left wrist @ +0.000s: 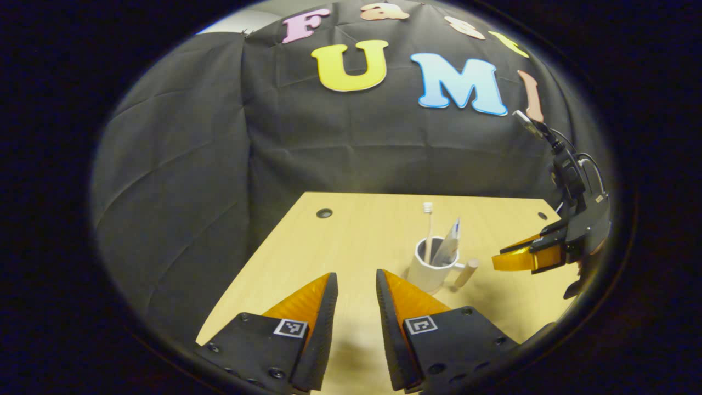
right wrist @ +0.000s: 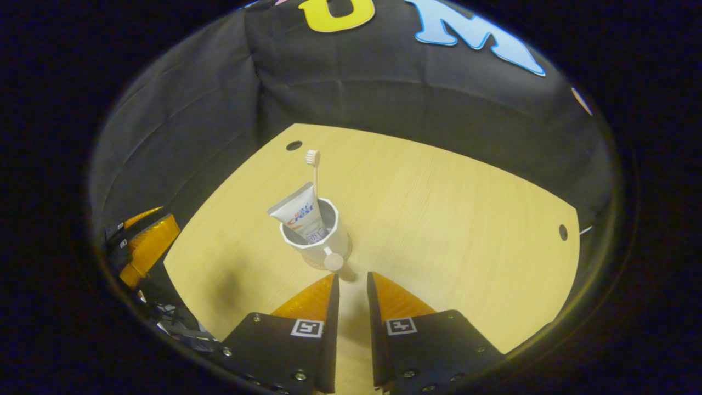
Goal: Put the toothbrush and toothpaste on the desktop into the cup, then pick up the cup and place it on the coaster on the desktop.
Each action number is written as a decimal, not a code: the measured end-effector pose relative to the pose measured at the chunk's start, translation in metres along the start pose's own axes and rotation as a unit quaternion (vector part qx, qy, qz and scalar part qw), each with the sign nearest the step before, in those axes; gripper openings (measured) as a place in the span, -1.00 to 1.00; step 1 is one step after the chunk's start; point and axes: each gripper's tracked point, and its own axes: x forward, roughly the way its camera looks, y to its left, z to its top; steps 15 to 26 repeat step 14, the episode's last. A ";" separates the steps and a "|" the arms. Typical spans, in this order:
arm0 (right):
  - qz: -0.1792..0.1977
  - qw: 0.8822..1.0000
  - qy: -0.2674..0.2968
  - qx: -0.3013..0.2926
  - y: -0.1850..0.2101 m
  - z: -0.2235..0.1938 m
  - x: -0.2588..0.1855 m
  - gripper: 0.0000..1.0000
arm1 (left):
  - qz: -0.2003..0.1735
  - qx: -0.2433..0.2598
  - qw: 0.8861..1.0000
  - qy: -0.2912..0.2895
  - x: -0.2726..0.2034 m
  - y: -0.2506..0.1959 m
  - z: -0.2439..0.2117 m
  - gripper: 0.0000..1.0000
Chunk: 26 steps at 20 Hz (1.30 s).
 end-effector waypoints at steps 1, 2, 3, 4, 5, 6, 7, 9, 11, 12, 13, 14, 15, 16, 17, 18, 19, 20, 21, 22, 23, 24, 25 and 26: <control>-0.007 1.000 -0.009 0.007 -0.007 -0.002 -0.018 -0.46 | -0.011 0.006 1.000 -0.007 0.000 -0.010 0.006 0.00; -0.015 1.000 -0.018 0.012 -0.014 -0.003 -0.035 -0.46 | -0.021 0.011 1.000 -0.014 -0.001 -0.020 0.013 0.00; -0.025 0.999 -0.034 0.019 -0.019 -0.001 -0.053 -0.46 | -0.032 0.015 0.999 -0.021 -0.002 -0.034 0.022 0.00; -0.034 0.998 -0.055 0.028 -0.022 0.003 -0.069 -0.46 | -0.043 0.018 0.998 -0.032 -0.006 -0.045 0.032 0.14; -0.045 0.995 -0.079 0.038 -0.024 0.011 -0.082 -0.46 | -0.055 0.019 0.997 -0.043 -0.011 -0.054 0.041 0.00; -0.060 0.991 -0.108 0.047 -0.028 0.019 -0.097 -0.47 | -0.066 0.018 0.996 -0.056 -0.017 -0.064 0.053 0.00; -0.071 0.986 -0.141 0.054 -0.029 0.027 -0.109 -0.46 | -0.076 0.013 0.994 -0.071 -0.023 -0.075 0.065 0.00; -0.088 0.974 -0.201 0.057 -0.026 0.042 -0.138 -0.31 | -0.091 0.004 0.991 -0.103 -0.036 -0.093 0.088 -0.12; -0.111 0.959 -0.255 0.051 -0.025 0.056 -0.167 -0.31 | -0.101 0.004 0.986 -0.132 -0.052 -0.106 0.110 0.07; -0.125 0.951 -0.279 0.047 -0.026 0.062 -0.181 -0.31 | -0.109 0.004 0.983 -0.150 -0.060 -0.113 0.121 0.10; -0.132 0.944 -0.299 0.043 -0.026 0.066 -0.194 -0.31 | -0.118 0.002 0.978 -0.172 -0.068 -0.120 0.131 0.09; -0.134 0.939 -0.313 0.040 -0.024 0.068 -0.206 -0.22 | -0.128 0.002 0.975 -0.183 -0.074 -0.126 0.137 0.09; -0.134 0.939 -0.313 0.040 -0.024 0.068 -0.206 -0.22 | -0.128 0.002 0.975 -0.183 -0.074 -0.126 0.137 0.09; -0.134 0.939 -0.313 0.040 -0.024 0.068 -0.206 -0.22 | -0.128 0.002 0.975 -0.183 -0.074 -0.126 0.137 0.09; -0.134 0.939 -0.313 0.040 -0.024 0.068 -0.206 -0.22 | -0.128 0.002 0.975 -0.183 -0.074 -0.126 0.137 0.09; -0.134 0.939 -0.313 0.040 -0.024 0.068 -0.206 -0.22 | -0.128 0.002 0.975 -0.183 -0.074 -0.126 0.137 0.09; -0.134 0.939 -0.313 0.040 -0.024 0.068 -0.206 -0.22 | -0.128 0.002 0.975 -0.183 -0.074 -0.126 0.137 0.09; -0.134 0.939 -0.313 0.040 -0.024 0.068 -0.206 -0.22 | -0.128 0.002 0.975 -0.183 -0.074 -0.126 0.137 0.09; -0.134 0.939 -0.313 0.040 -0.024 0.068 -0.206 -0.22 | -0.128 0.002 0.975 -0.183 -0.074 -0.126 0.137 0.09; -0.134 0.939 -0.313 0.040 -0.024 0.068 -0.206 -0.22 | -0.128 0.002 0.975 -0.183 -0.074 -0.126 0.137 0.09; -0.134 0.939 -0.313 0.040 -0.024 0.068 -0.206 -0.22 | -0.128 0.002 0.975 -0.183 -0.074 -0.126 0.137 0.09; -0.134 0.939 -0.313 0.040 -0.024 0.068 -0.206 -0.22 | -0.128 0.002 0.975 -0.183 -0.074 -0.126 0.137 0.09; -0.134 0.939 -0.313 0.040 -0.024 0.068 -0.206 -0.22 | -0.128 0.002 0.975 -0.183 -0.074 -0.126 0.137 0.09; -0.134 0.939 -0.313 0.040 -0.024 0.068 -0.206 -0.22 | -0.128 0.002 0.975 -0.183 -0.074 -0.126 0.137 0.09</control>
